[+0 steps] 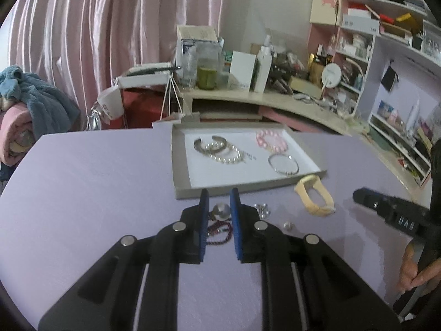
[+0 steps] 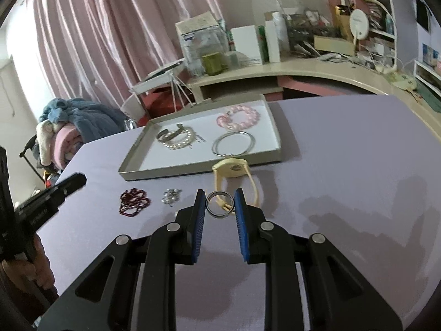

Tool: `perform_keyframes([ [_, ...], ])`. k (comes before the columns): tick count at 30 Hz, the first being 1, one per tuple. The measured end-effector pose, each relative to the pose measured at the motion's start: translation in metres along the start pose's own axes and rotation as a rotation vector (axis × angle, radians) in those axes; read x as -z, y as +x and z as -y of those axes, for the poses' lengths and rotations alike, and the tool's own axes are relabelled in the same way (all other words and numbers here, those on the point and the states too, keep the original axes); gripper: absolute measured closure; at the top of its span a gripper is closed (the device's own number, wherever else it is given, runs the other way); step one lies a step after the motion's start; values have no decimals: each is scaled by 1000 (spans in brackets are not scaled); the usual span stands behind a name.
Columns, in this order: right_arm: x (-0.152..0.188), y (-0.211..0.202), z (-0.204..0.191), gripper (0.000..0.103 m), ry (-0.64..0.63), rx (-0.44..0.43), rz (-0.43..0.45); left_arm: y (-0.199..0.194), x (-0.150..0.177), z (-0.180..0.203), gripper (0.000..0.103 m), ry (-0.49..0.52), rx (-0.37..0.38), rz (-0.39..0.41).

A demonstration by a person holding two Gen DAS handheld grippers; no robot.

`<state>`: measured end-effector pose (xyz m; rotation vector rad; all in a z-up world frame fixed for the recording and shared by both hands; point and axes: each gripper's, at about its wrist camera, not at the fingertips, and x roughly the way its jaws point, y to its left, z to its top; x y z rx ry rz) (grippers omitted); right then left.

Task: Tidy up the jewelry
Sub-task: 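Grasp the pearl earring with the left gripper while the right gripper lifts the silver ring, then lower the silver ring and pearl earring into the grey tray and open both grippers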

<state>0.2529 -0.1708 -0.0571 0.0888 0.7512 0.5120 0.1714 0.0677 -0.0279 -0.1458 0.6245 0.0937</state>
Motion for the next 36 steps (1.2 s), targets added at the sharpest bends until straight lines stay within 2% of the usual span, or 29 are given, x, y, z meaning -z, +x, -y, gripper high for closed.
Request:
perform_keyframes([
  [8,3,-1,0,80,5,-4,-4,-6,-9,2,87,-1,10,23],
  [24,-1,1,0,80,-9,4,-2,-5,-9,5,87,-11,11,17],
  [31,-52,10,4,81,-45,44,75,0,-27,-3,87,-10,-2,44],
  [36,-88,38,0,80,-78,62,75,7,-47,-9,87,-11,-9,68],
])
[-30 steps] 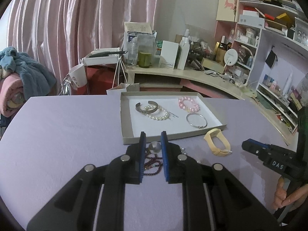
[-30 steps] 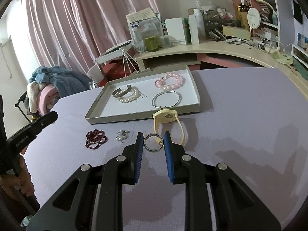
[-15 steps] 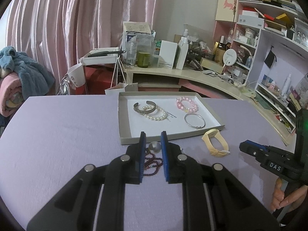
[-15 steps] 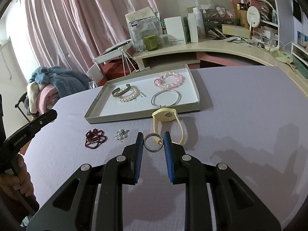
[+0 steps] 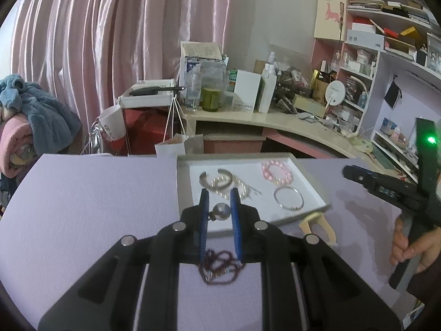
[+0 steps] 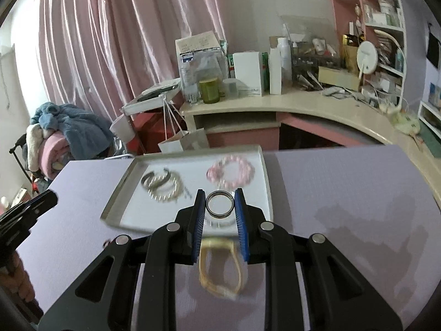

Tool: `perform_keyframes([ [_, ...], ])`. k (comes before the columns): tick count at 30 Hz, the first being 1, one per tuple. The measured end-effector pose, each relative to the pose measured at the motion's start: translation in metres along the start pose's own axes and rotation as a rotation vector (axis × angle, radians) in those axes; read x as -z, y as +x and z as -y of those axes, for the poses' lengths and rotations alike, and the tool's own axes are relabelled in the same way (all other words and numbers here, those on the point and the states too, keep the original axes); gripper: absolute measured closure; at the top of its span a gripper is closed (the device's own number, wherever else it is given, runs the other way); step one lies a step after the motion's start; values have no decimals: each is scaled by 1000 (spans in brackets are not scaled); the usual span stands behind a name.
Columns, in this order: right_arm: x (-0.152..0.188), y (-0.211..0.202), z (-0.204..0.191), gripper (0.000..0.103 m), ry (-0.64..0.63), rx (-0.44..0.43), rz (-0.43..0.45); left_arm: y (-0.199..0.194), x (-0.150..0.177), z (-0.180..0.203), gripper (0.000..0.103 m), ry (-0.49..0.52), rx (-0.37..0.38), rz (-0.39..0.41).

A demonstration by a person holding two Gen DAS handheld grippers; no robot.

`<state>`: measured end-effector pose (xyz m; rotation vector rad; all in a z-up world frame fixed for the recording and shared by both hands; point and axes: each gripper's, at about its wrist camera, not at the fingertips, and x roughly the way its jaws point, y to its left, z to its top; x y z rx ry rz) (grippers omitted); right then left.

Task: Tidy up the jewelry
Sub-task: 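Lower the silver ring and pearl earring into the grey tray and open both grippers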

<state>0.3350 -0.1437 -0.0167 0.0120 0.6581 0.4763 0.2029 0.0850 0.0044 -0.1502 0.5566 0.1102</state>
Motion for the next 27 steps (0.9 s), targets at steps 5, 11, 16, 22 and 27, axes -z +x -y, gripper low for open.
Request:
perform_keyframes([
  [5,-5,44,-11,80,-48,4,-78,14,-14,-7,87,-11,-4,2],
  [11,2,80,-20,80,-84,8,-148,36,-22,-15,87,-13,-9,-24],
  [16,2,87,-15,75,-67,9,-171,51,-23,-19,87,-17,-6,-41],
  [22,6,64,5,53,-3,41,-126,57,-20,-21,87,-28,-3,-55],
  [27,11,50,33,52,93,82,-121,65,-17,-19,87,-30,10,-79],
])
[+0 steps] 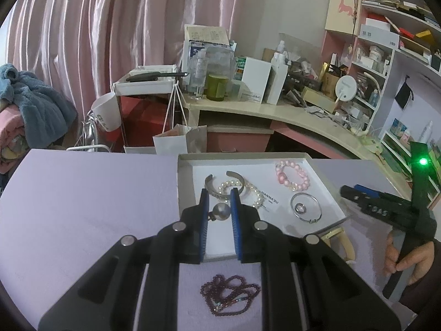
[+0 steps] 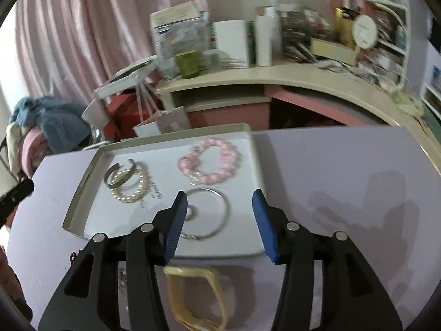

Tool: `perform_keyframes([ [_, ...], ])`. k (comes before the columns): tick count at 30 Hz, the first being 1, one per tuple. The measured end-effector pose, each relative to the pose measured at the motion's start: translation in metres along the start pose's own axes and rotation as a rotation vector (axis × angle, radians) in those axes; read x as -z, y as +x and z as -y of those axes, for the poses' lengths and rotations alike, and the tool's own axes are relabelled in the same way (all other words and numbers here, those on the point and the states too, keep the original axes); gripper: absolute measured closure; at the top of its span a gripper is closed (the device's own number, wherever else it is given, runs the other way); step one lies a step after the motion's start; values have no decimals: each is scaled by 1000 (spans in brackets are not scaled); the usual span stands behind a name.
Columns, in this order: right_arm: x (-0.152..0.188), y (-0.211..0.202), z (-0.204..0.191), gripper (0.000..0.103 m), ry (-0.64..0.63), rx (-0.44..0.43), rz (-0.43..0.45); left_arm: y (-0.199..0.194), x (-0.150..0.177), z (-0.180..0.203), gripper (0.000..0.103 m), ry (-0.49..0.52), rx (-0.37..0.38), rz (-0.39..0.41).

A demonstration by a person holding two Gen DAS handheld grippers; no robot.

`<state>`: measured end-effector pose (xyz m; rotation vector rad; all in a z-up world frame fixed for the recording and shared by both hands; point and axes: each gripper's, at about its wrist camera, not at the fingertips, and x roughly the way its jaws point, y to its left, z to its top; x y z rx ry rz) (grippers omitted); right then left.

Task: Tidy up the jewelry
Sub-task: 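Lower the silver ring and pearl earring into the grey tray and open both grippers, then withdraw both open grippers from the tray back over the table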

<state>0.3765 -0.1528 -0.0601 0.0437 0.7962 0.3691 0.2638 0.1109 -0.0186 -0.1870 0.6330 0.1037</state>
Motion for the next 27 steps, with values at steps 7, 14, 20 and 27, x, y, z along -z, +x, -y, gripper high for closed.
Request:
perform_keyframes([
  [7,13,-4,20,51,77,11,-23,36,3,7,87,-22,56,-85],
  [14,18,-8,27,51,107,7,-27,81,-7,22,87,-35,85,-146],
  [20,20,-14,31,51,124,10,-16,72,-19,24,50,-33,52,-90],
  [27,34,-24,26,51,114,-45,-23,36,6,-7,46,-93,-11,-83],
])
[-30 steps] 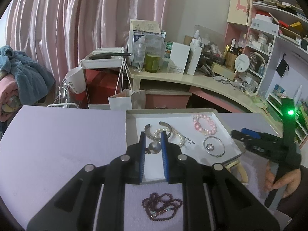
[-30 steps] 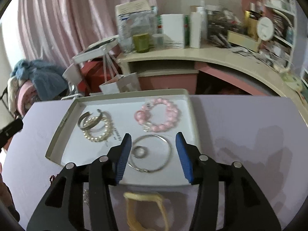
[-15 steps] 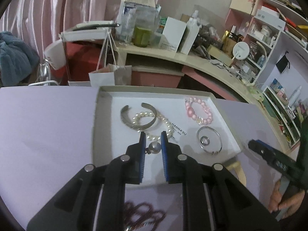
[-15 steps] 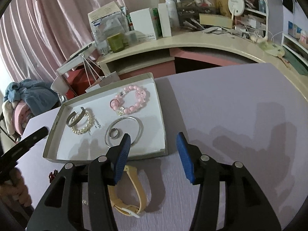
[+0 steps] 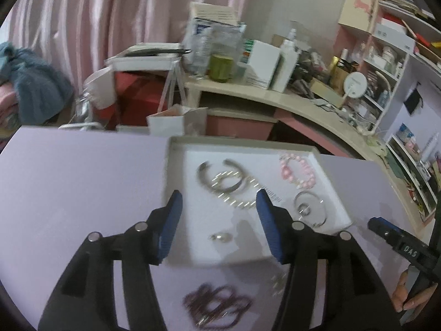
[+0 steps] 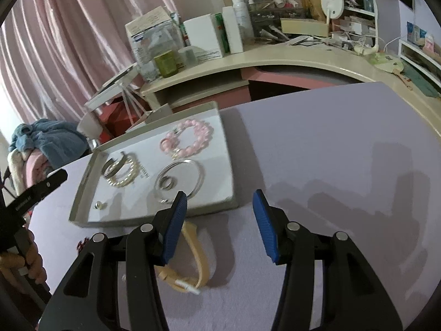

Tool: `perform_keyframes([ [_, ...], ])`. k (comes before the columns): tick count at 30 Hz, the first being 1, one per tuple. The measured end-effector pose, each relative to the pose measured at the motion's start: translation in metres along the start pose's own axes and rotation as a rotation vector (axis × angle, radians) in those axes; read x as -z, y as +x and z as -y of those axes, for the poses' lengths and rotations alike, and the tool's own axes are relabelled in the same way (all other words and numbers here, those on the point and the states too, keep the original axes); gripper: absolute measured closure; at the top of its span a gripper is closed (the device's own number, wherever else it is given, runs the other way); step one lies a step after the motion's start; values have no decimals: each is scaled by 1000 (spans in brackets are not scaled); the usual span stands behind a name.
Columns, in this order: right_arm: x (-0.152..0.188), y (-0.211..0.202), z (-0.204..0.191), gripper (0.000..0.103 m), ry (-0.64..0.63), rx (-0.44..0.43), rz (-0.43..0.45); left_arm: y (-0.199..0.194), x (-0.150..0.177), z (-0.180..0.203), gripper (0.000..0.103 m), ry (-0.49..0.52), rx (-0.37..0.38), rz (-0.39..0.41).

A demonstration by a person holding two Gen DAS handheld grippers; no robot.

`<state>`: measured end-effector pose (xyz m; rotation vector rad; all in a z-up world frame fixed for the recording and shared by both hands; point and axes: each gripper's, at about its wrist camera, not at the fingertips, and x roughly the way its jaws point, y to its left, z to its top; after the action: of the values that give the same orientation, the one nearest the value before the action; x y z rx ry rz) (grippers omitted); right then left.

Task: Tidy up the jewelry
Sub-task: 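Withdraw both open grippers from the tray back over the table, then grasp the second pearl earring with the right gripper while the left gripper grasps the garnet beads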

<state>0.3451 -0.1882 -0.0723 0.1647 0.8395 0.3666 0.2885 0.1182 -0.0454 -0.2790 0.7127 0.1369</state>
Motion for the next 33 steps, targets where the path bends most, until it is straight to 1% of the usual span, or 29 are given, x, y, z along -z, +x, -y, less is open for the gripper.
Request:
perform_keyframes([
  [4,10,-10,-16,52,-46,-82,1,-18,17,-24,44,-50,-56,-6],
  [7,16,-16,-32,56,-91,-149,-1,-31,30,-38,41,-71,-106,-4],
  [11,27,-18,-58,59,-167,-237,-31,-45,41,-51,37,-108,-141,6],
  [13,34,-16,-70,61,-206,-258,-54,-51,46,-54,36,-121,-149,11],
  [15,43,-11,-80,65,-244,-265,-84,-56,50,-55,35,-127,-154,16],
  [17,54,-4,-91,69,-294,-249,-113,-58,55,-55,32,-128,-158,19],
  [19,64,1,-94,71,-315,-241,-138,-61,59,-54,32,-131,-154,20],
  [25,79,7,-90,71,-314,-206,-179,-61,66,-50,31,-124,-148,17],
  [33,82,5,-87,71,-307,-189,-183,-62,68,-53,31,-135,-153,23],
])
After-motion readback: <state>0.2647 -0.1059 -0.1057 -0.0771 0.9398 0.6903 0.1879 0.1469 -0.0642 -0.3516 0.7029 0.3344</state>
